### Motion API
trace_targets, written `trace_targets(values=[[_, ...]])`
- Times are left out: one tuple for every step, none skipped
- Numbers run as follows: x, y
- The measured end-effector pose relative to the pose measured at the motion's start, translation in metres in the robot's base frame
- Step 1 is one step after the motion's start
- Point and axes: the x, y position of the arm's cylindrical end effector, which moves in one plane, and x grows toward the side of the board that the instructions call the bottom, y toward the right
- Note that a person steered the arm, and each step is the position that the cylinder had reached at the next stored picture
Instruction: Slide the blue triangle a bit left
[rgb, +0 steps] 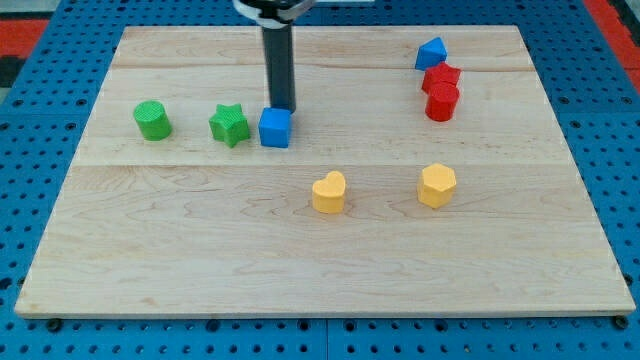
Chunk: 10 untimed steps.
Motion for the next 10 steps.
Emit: trace_targets(values=[[-0.017,0.001],[-0.018,-0.005],[-0.037,0.037],[-0.077,0.037],[-0.122,0.064],[-0.147,0.125],[-0.151,0.227],[-0.133,0.279],[-0.124,0.224],[-0.119,0.161]])
